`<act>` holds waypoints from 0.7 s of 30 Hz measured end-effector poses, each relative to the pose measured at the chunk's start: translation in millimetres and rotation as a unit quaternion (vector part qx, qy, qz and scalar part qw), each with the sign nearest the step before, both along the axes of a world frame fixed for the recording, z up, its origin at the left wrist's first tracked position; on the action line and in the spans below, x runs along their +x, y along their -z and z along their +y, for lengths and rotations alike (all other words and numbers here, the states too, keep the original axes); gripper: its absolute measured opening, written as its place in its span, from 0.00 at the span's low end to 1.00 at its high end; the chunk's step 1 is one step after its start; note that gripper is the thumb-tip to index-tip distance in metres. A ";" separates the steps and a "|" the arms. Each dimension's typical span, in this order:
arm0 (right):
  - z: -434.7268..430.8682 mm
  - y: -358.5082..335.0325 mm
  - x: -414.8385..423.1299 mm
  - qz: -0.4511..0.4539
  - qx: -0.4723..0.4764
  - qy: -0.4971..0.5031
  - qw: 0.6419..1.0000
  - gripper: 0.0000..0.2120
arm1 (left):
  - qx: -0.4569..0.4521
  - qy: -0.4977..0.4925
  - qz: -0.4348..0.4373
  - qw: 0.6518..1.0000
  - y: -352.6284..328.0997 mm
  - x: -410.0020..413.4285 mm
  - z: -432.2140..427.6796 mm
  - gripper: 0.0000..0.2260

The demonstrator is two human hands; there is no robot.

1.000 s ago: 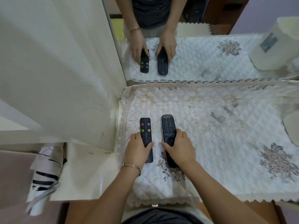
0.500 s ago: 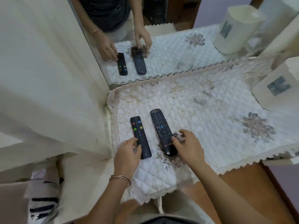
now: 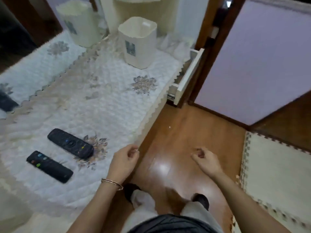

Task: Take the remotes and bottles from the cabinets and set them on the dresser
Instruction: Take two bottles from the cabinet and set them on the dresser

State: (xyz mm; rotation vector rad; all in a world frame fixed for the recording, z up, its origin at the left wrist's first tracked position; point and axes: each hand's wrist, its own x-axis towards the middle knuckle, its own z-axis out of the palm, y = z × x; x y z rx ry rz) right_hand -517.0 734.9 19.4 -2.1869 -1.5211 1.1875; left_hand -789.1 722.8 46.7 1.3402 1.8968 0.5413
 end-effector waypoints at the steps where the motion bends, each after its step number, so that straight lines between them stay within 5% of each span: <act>1: -16.7 6.5 28.1 0.009 -0.036 0.013 0.999 0.18 | -0.030 0.022 -0.003 0.999 6.4 20.2 1.1 0.08; 7: -142.8 32.1 189.5 0.050 -0.203 0.180 0.961 0.19 | -0.258 0.134 0.021 0.956 59.8 151.4 -29.0 0.16; 10: -209.5 39.9 249.4 0.075 -0.239 0.313 0.916 0.18 | -0.312 0.165 0.025 0.935 77.0 207.6 -50.9 0.10; 14: -279.9 45.4 291.5 0.118 -0.234 0.497 0.827 0.08 | -0.308 0.201 0.053 0.928 75.5 268.2 -41.4 0.07; 21: -306.0 59.3 296.2 0.238 -0.265 0.590 0.725 0.12 | -0.283 0.274 0.085 0.915 67.0 373.2 30.0 0.10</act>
